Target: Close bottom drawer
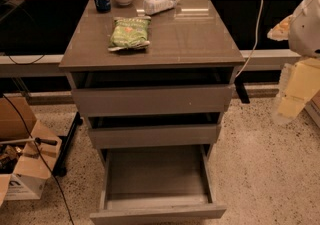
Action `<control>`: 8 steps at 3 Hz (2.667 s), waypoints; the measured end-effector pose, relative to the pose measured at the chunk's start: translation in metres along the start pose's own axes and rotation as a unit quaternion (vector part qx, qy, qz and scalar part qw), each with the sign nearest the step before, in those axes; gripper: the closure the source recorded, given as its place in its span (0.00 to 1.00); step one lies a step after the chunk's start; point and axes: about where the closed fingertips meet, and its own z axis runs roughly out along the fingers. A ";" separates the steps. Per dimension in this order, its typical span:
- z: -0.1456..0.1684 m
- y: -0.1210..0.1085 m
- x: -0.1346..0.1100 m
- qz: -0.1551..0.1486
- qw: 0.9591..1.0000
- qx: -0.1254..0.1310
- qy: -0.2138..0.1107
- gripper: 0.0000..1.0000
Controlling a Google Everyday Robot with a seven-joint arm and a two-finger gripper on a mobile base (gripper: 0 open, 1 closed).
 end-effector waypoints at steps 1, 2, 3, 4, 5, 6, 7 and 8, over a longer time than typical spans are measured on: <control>0.000 0.000 0.000 0.000 1.000 0.000 0.000 0.00; -0.002 0.000 -0.001 0.000 1.000 0.004 -0.001 0.10; 0.012 0.004 0.004 0.006 1.000 0.011 -0.026 0.33; 0.042 0.004 0.016 0.017 0.998 0.015 -0.052 0.57; 0.082 0.002 0.033 0.028 0.997 0.008 -0.073 0.80; 0.141 -0.012 0.055 0.089 0.989 -0.021 -0.118 1.00; 0.143 -0.012 0.055 0.089 0.989 -0.023 -0.117 1.00; 0.175 -0.003 0.050 0.076 0.990 -0.030 -0.113 1.00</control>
Offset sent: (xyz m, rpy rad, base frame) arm 0.0000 0.0000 0.0000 0.0000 0.0000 0.0000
